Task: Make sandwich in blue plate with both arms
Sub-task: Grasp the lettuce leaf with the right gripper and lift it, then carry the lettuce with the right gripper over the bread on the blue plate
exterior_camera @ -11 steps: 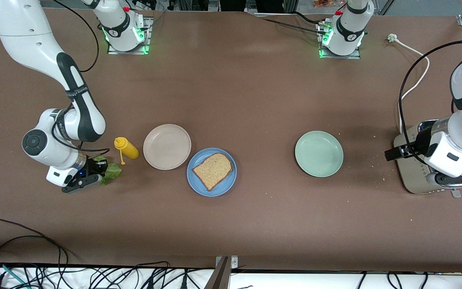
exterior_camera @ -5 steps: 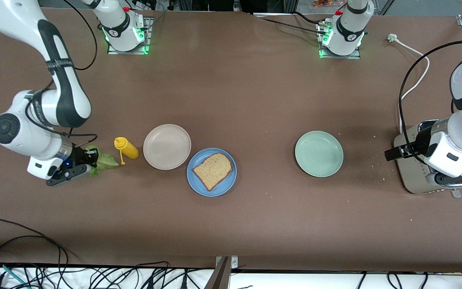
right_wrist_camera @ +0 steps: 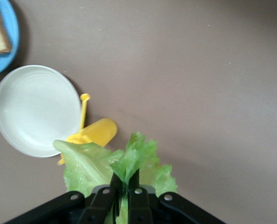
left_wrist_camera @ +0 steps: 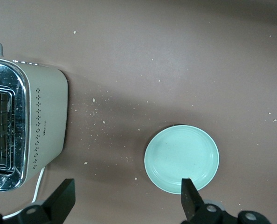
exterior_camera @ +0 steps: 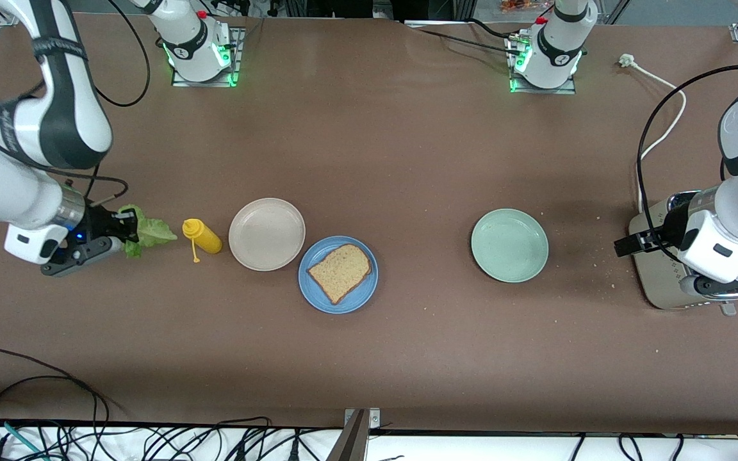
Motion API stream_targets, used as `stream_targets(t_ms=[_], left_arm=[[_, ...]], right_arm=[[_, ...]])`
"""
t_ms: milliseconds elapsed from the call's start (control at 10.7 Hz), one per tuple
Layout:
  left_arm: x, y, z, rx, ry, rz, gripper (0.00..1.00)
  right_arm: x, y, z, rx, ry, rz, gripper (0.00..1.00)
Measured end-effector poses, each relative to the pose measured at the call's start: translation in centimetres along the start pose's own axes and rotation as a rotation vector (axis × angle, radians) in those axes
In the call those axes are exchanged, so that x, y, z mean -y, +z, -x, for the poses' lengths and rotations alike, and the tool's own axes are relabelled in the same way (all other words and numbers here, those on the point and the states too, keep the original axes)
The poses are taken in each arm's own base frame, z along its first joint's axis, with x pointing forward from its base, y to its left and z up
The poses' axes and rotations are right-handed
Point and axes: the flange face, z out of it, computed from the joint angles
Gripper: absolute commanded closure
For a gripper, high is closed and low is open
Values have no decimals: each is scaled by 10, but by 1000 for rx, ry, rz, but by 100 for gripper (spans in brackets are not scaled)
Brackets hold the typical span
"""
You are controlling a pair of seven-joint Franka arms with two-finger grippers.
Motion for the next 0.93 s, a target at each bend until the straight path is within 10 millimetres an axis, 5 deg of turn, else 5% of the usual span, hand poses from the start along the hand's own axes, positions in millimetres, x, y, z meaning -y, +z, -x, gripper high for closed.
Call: stream_targets(t_ms=[187,373,933], left_arm=[[0,0,0,0,0,0,0],[0,0,0,0,0,0,0],[2,0,-1,0,-3,-1,0]], right_arm=[[12,-41,1,14,32,-44,100],[42,-59,-11,14,76,-49,100],[214,-19,-67,60,300,-19,100]])
